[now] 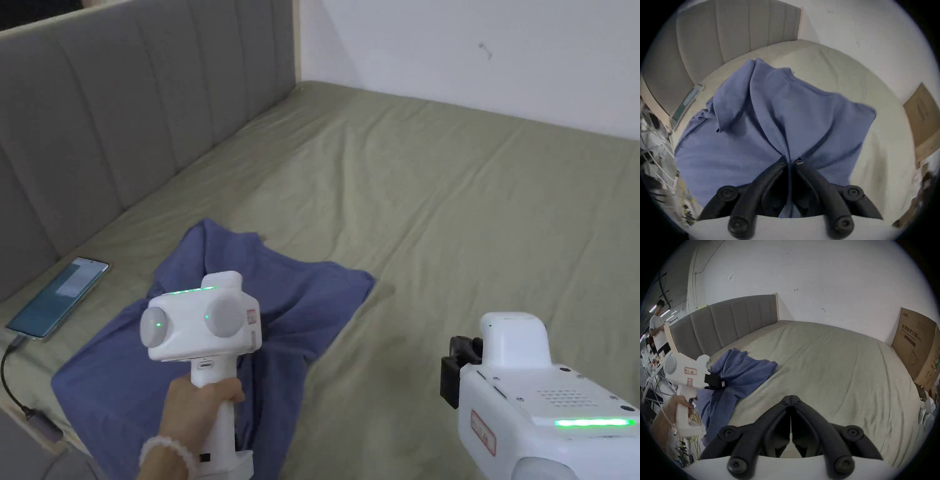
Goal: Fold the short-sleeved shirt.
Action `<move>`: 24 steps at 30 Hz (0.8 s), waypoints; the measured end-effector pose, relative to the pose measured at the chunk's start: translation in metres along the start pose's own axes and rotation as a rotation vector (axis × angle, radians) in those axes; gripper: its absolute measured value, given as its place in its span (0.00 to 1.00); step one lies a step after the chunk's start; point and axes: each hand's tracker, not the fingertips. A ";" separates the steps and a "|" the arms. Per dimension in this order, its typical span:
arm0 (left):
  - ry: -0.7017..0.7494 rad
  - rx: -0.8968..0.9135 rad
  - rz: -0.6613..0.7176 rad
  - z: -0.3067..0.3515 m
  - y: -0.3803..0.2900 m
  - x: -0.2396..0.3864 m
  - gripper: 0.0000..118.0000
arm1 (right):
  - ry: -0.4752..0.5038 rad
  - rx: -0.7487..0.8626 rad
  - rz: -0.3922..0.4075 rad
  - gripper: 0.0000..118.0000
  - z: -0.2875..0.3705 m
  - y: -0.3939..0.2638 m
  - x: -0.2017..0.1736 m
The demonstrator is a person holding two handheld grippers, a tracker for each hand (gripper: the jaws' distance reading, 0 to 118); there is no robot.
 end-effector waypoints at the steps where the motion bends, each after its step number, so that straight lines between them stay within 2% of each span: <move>1: -0.020 0.020 0.019 0.006 0.004 0.000 0.03 | -0.008 0.003 -0.010 0.00 0.003 0.001 0.004; 4: -0.023 0.055 -0.019 0.027 0.023 0.019 0.03 | -0.032 0.026 -0.049 0.00 0.017 0.002 0.020; 8: -0.127 0.120 -0.097 0.059 0.040 0.077 0.03 | -0.096 0.075 -0.102 0.00 0.044 0.006 0.048; 11: -0.194 0.174 -0.236 0.081 0.045 0.141 0.03 | -0.168 0.118 -0.132 0.00 0.069 0.008 0.075; 16: -0.496 0.192 -0.339 0.130 0.029 0.257 0.03 | -0.303 0.197 -0.217 0.00 0.125 0.010 0.129; 17: -0.543 0.203 -0.396 0.141 0.023 0.283 0.03 | -0.342 0.218 -0.231 0.00 0.138 0.009 0.141; 20: -0.673 0.203 -0.538 0.171 -0.002 0.350 0.03 | -0.508 0.253 -0.195 0.00 0.174 0.005 0.167; 21: -0.709 0.199 -0.553 0.178 -0.013 0.369 0.03 | -0.535 0.254 -0.206 0.00 0.186 0.004 0.174; 24: -0.781 0.166 -0.589 0.182 -0.050 0.410 0.03 | -0.561 0.291 -0.301 0.00 0.217 -0.008 0.202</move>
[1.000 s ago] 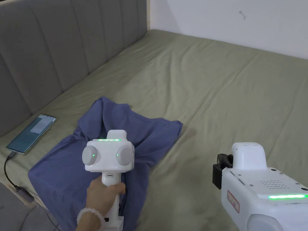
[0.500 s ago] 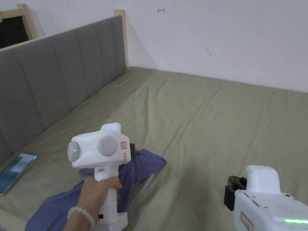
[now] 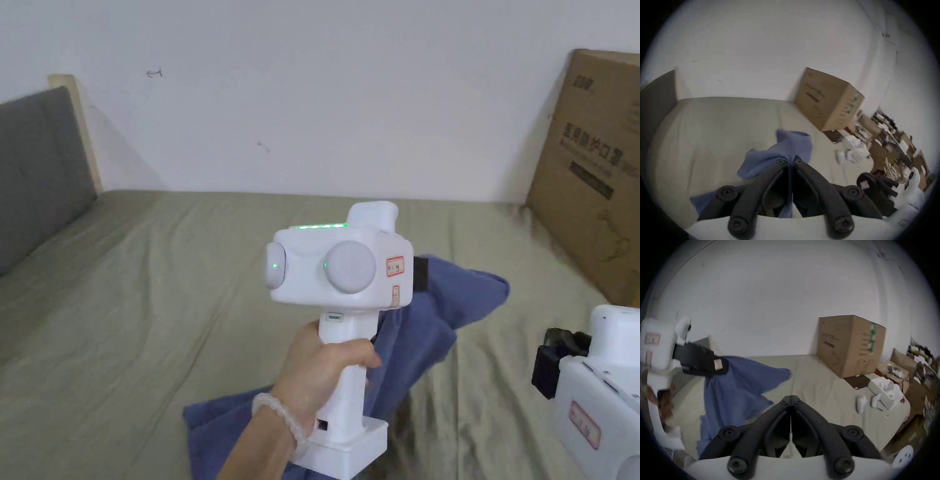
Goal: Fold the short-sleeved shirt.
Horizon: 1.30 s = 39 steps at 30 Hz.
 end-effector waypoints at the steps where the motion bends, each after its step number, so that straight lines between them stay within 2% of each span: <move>1: -0.022 -0.021 0.001 -0.010 -0.008 0.011 0.03 | -0.018 0.002 -0.026 0.00 0.002 0.000 0.011; 6: 0.008 -0.277 -0.035 -0.081 -0.099 0.038 0.03 | -0.113 -0.034 -0.074 0.00 0.002 -0.013 0.053; 9: 0.040 -0.473 -0.067 -0.116 -0.169 0.040 0.03 | -0.116 -0.075 -0.135 0.00 -0.002 -0.025 0.068; 11: 0.086 -0.556 -0.096 -0.123 -0.203 0.041 0.03 | -0.115 -0.092 -0.147 0.00 -0.006 -0.032 0.072; 15: 0.108 -0.527 -0.164 -0.119 -0.221 0.043 0.03 | -0.109 -0.132 -0.148 0.00 -0.016 -0.043 0.070; 17: 0.108 -0.529 -0.155 -0.120 -0.215 0.044 0.06 | -0.092 -0.146 -0.155 0.00 -0.020 -0.047 0.066; 18: 0.105 -0.538 -0.154 -0.120 -0.211 0.043 0.14 | -0.085 -0.152 -0.153 0.00 -0.021 -0.048 0.063; 21: 0.105 -0.512 -0.129 -0.108 -0.195 0.037 0.85 | -0.056 -0.166 -0.127 0.00 -0.023 -0.049 0.054; 22: 0.119 -0.494 -0.131 -0.103 -0.189 0.034 0.97 | -0.050 -0.168 -0.118 0.00 -0.024 -0.049 0.051; 24: 0.105 -0.422 -0.123 -0.083 -0.171 0.027 0.89 | -0.039 -0.173 -0.107 0.00 -0.026 -0.048 0.045; 26: 0.121 -0.422 -0.118 -0.069 -0.154 0.015 0.86 | -0.022 -0.175 -0.108 0.00 -0.027 -0.048 0.039; 28: 0.161 -0.346 -0.095 -0.051 -0.142 0.000 0.82 | 0.001 -0.178 -0.110 0.00 -0.028 -0.049 0.032; 29: 0.178 -0.328 -0.082 -0.042 -0.138 -0.009 0.74 | 0.015 -0.182 -0.106 0.00 -0.029 -0.050 0.028; 30: 0.200 -0.326 -0.073 -0.036 -0.137 -0.018 0.55 | 0.024 -0.185 -0.096 0.00 -0.029 -0.051 0.024; 31: 0.231 -0.326 -0.066 -0.034 -0.141 -0.027 0.26 | 0.029 -0.188 -0.086 0.00 -0.030 -0.052 0.020; 32: 0.266 -0.338 -0.058 -0.032 -0.147 -0.036 0.08 | 0.036 -0.193 -0.075 0.00 -0.032 -0.054 0.015; 34: 0.307 -0.362 -0.033 -0.029 -0.162 -0.055 0.01 | 0.055 -0.208 -0.071 0.00 -0.035 -0.059 0.007; 37: 0.296 -0.412 0.052 -0.028 -0.181 -0.081 0.00 | 0.081 -0.234 -0.059 0.00 -0.044 -0.067 -0.002; 39: 0.324 -0.399 0.053 -0.027 -0.184 -0.094 0.00 | 0.083 -0.254 -0.046 0.00 -0.053 -0.072 -0.008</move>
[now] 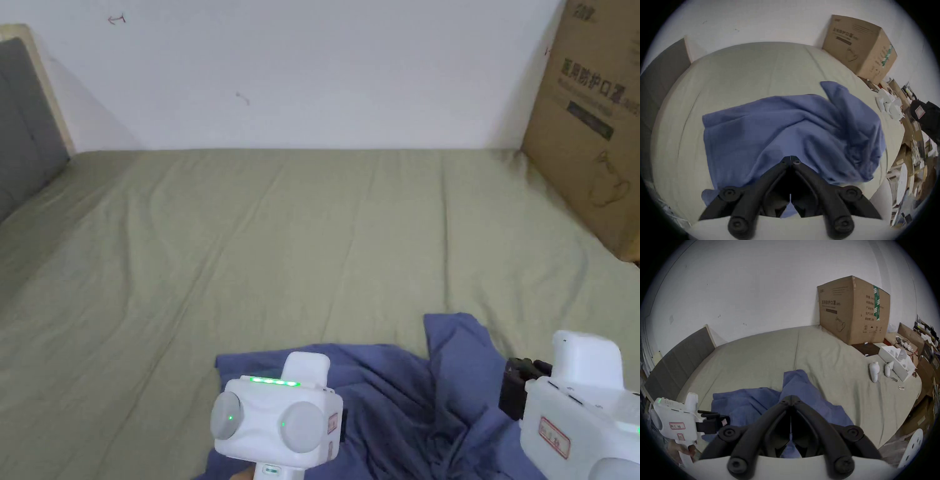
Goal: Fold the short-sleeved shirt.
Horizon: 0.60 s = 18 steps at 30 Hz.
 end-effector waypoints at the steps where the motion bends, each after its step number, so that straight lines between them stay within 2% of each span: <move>1: 0.004 0.006 0.009 -0.001 0.002 -0.006 0.00 | 0.004 -0.008 0.003 0.00 -0.004 -0.001 -0.001; 3: 0.017 0.034 0.061 -0.001 0.017 -0.026 0.00 | 0.010 -0.026 0.009 0.00 -0.015 0.000 -0.003; 4: 0.035 0.046 0.086 0.001 0.026 -0.032 0.05 | 0.010 -0.032 0.010 0.00 -0.020 0.001 -0.004; 5: 0.047 0.056 0.099 0.001 0.037 -0.043 0.18 | 0.012 -0.041 0.008 0.00 -0.025 0.002 -0.004; 6: 0.087 0.068 0.116 0.000 0.049 -0.056 0.37 | 0.013 -0.044 0.008 0.00 -0.029 0.003 -0.004; 7: 0.118 0.072 0.128 -0.003 0.058 -0.067 0.65 | 0.013 -0.047 0.009 0.00 -0.033 0.004 -0.004; 8: 0.151 0.069 0.128 -0.008 0.069 -0.079 0.81 | 0.013 -0.052 0.011 0.00 -0.037 0.005 -0.004; 9: 0.197 0.054 0.135 -0.016 0.078 -0.092 0.88 | 0.013 -0.056 0.013 0.00 -0.041 0.006 -0.004; 13: 0.297 0.007 0.206 -0.049 0.093 -0.130 0.85 | 0.007 -0.078 0.009 0.00 -0.056 0.004 0.000; 14: 0.279 -0.023 0.232 -0.060 0.093 -0.138 0.78 | 0.005 -0.087 0.006 0.00 -0.060 0.002 0.001; 15: 0.268 -0.052 0.245 -0.072 0.092 -0.142 0.61 | 0.005 -0.097 0.005 0.00 -0.063 0.001 0.002; 16: 0.269 -0.080 0.227 -0.082 0.089 -0.143 0.36 | 0.004 -0.105 0.007 0.00 -0.066 0.001 0.003; 18: 0.310 -0.065 0.201 -0.090 0.078 -0.137 0.36 | -0.002 -0.118 0.019 0.00 -0.071 -0.001 0.005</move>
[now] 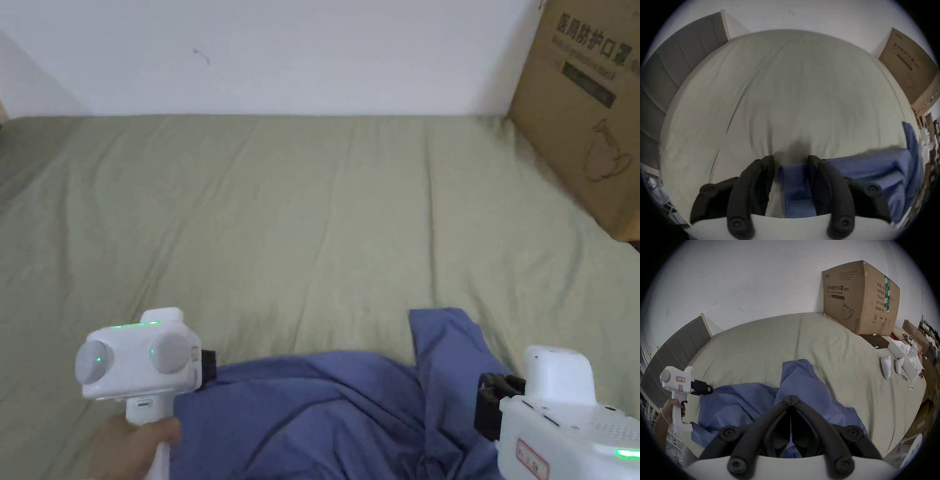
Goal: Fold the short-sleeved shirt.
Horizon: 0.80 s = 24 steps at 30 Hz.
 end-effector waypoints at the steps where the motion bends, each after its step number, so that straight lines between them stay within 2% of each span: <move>1: 0.007 0.030 -0.046 0.009 0.000 0.005 0.35 | -0.001 -0.004 0.004 0.00 -0.002 0.000 0.001; 2: 0.011 0.055 -0.074 0.017 -0.001 0.013 0.31 | 0.001 -0.009 0.008 0.00 -0.005 0.001 0.003; 3: 0.036 0.061 -0.109 0.018 -0.001 0.019 0.16 | 0.010 -0.017 0.011 0.00 -0.010 0.004 0.005; 4: 0.050 0.054 -0.129 0.019 0.000 0.020 0.05 | 0.017 -0.026 0.012 0.00 -0.013 0.007 0.006; 9: -0.023 0.054 -0.033 0.031 0.007 0.008 0.05 | 0.091 -0.058 0.094 0.00 -0.040 0.049 0.004; 10: -0.033 0.056 -0.014 0.033 0.010 0.004 0.05 | 0.099 -0.067 0.117 0.03 -0.049 0.060 0.002; 11: -0.049 0.067 -0.004 0.038 0.012 0.001 0.05 | 0.105 -0.070 0.132 0.16 -0.060 0.074 -0.001; 12: -0.056 0.083 -0.013 0.044 0.012 0.000 0.05 | 0.106 -0.055 0.155 0.36 -0.073 0.088 -0.005; 13: -0.053 0.092 -0.018 0.048 0.013 0.000 0.05 | 0.116 -0.071 0.183 0.70 -0.089 0.098 -0.008; 14: -0.045 0.104 -0.033 0.054 0.014 0.001 0.05 | 0.139 -0.130 0.208 0.79 -0.107 0.109 -0.011; 18: -0.043 0.124 -0.072 0.063 0.014 0.002 0.05 | 0.154 -0.265 0.266 0.78 -0.177 0.130 -0.026; 19: -0.043 0.122 -0.076 0.063 0.015 0.001 0.05 | 0.140 -0.323 0.272 0.74 -0.191 0.131 -0.027; 20: -0.044 0.120 -0.075 0.062 0.015 0.001 0.05 | 0.121 -0.364 0.277 0.69 -0.203 0.128 -0.028; 21: -0.046 0.116 -0.072 0.061 0.015 0.000 0.05 | 0.103 -0.388 0.288 0.59 -0.216 0.123 -0.028; 22: -0.047 0.111 -0.067 0.060 0.015 0.000 0.05 | 0.078 -0.428 0.284 0.41 -0.226 0.118 -0.026; 23: -0.049 0.108 -0.064 0.059 0.015 0.000 0.05 | 0.053 -0.482 0.294 0.32 -0.237 0.111 -0.022; 24: -0.047 0.101 -0.065 0.059 0.014 0.000 0.05 | 0.031 -0.530 0.289 0.32 -0.253 0.104 -0.009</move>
